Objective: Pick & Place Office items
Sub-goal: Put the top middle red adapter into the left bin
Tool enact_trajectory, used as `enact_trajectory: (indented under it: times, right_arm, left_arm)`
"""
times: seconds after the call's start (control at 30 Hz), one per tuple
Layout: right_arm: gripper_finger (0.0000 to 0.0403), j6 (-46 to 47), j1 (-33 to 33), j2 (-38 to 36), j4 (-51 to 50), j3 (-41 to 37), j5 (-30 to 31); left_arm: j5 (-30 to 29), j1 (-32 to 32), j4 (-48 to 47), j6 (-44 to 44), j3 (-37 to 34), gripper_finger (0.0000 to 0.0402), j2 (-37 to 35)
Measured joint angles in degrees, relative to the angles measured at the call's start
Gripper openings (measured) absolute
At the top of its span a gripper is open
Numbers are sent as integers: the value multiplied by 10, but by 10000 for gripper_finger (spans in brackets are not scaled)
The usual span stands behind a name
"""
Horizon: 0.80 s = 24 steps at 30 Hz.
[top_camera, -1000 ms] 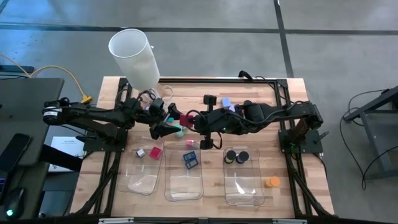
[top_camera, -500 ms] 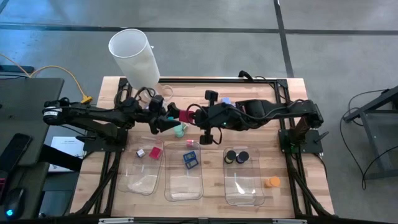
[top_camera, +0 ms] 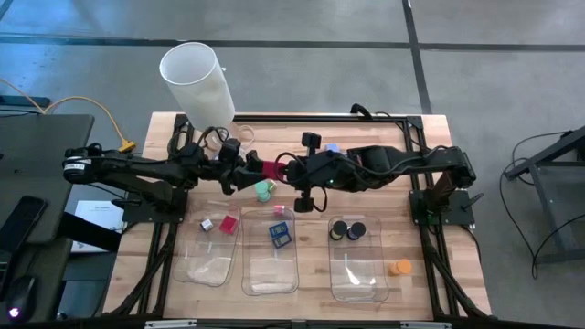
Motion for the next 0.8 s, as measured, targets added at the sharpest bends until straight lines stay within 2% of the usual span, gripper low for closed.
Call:
enact_trajectory:
  times: [0.13,0.3,0.8]
  right_arm:
    - [3,0,-3,4,1,0,-2]
    - [3,-6,-12,16,9,1,-14]
    - [4,28,-14,19,-6,0,-8]
  left_arm:
    - [0,2,0,-7,0,242,0]
    - [-1,3,-8,-9,0,215,0]
    - [9,24,-22,-7,-1,199,0]
